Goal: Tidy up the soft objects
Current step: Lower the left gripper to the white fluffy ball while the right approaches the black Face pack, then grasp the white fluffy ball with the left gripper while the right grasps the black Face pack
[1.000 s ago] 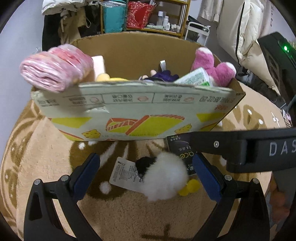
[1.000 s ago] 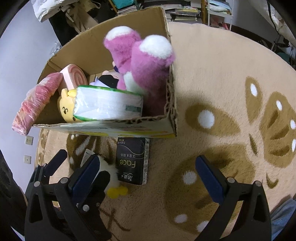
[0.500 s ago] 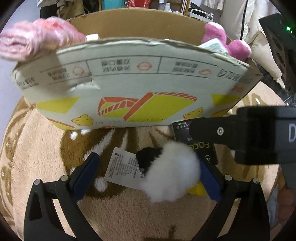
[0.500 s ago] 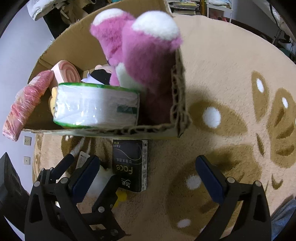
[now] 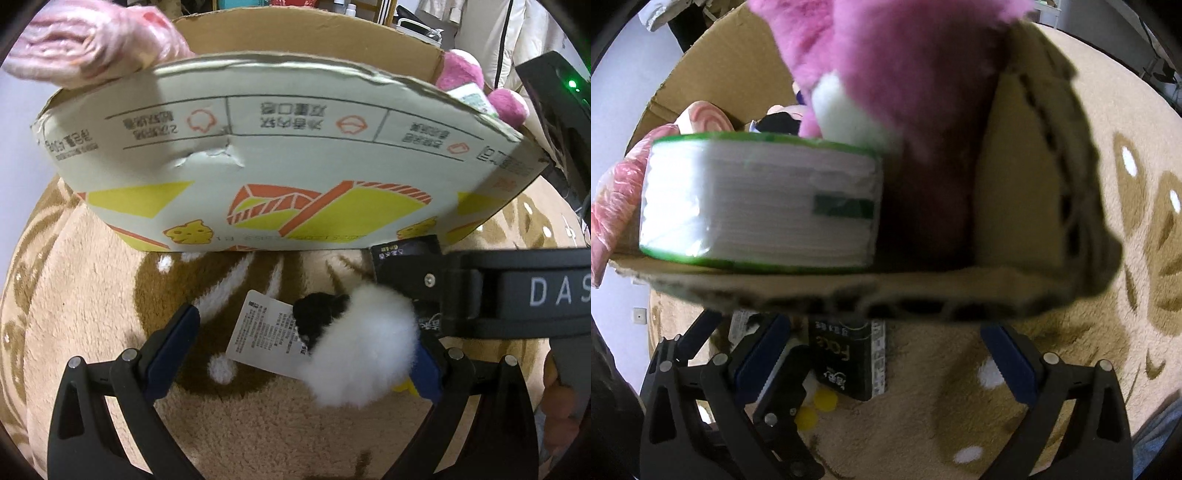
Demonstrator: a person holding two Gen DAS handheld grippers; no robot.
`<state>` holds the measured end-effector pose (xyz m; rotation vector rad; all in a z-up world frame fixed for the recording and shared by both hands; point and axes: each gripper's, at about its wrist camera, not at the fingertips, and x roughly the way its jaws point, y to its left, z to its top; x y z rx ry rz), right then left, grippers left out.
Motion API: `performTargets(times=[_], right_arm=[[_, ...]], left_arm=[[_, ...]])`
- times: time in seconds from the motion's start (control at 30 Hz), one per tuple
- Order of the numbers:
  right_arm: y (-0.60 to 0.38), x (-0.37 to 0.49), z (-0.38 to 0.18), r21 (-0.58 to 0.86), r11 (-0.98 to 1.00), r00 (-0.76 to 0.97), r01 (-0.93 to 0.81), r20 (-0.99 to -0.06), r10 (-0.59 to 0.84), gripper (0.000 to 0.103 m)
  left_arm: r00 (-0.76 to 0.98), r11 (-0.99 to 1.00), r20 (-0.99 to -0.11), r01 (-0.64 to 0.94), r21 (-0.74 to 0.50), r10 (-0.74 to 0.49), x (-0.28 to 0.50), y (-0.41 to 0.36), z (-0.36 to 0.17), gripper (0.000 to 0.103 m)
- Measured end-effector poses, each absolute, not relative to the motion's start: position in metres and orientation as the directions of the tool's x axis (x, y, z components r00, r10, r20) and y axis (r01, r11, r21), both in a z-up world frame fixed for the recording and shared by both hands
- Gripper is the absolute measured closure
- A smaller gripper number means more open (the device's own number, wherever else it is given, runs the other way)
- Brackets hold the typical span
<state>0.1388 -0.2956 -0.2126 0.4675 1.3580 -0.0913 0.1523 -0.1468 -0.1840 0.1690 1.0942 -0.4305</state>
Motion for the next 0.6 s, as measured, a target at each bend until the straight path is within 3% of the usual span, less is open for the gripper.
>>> performTargets(times=[0.4,0.47,0.6], right_arm=[[-0.285,0.15,-0.219,0.242,0.921,0.203,0.307,-0.962,0.185,0.0],[-0.283,0.15,-0.221,0.224,0.926,0.2,0.303,-0.965,0.167,0.005],[-0.287,0.148,-0.221,0.218,0.926,0.209,0.31,-0.965,0.157,0.018]], left_arm=[[0.388,0.892,-0.902,0.453,0.007,-0.19,0.145,-0.147,-0.204,0.004],[0.392,0.894,-0.9,0.447,0.008,-0.188,0.145,-0.147,-0.206,0.006],[0.411,0.897,-0.894,0.442,0.023,-0.179,0.134,-0.143,-0.206,0.02]])
